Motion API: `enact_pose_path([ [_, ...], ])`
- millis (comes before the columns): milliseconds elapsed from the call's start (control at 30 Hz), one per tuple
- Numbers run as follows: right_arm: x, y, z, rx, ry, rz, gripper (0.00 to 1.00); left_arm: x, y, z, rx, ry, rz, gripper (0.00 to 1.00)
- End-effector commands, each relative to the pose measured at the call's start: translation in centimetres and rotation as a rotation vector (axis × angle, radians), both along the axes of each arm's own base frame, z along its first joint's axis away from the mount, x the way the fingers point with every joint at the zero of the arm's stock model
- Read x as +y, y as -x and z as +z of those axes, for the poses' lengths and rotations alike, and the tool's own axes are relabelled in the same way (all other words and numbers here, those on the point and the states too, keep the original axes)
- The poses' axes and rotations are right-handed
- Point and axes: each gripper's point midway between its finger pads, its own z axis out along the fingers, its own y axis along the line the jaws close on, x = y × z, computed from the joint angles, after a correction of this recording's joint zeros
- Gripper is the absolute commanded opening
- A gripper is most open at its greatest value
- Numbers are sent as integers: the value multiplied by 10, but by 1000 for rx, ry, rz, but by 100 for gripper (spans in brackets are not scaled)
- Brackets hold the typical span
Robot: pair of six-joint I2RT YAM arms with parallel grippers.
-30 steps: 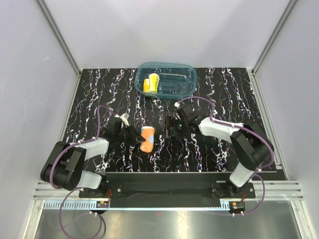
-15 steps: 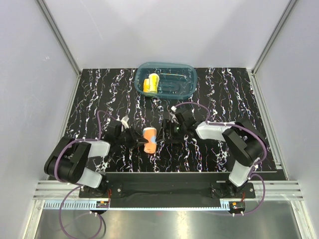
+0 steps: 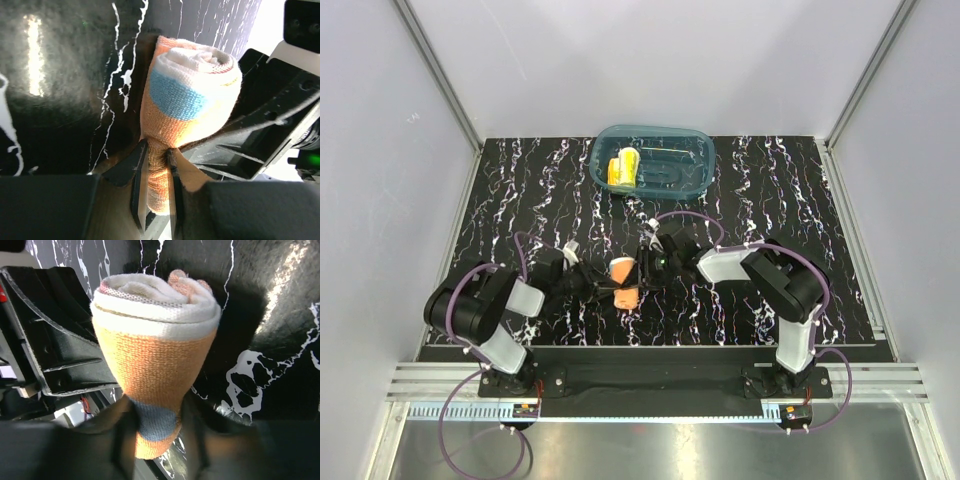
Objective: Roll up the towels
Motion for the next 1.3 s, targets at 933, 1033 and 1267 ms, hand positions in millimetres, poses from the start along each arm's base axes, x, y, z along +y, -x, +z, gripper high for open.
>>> enact_pose_path([
  [933,-79,-142,205,-417,57,-54,0,106,1,153,-424,-696,51,59],
  [1033,-82,-170,219,-442,37,-49,0,104,5,159,-454,-685,42,59],
  [1267,-85,-247,195,-405,5,-21,0,114,10,176,-532,-735,37,59],
])
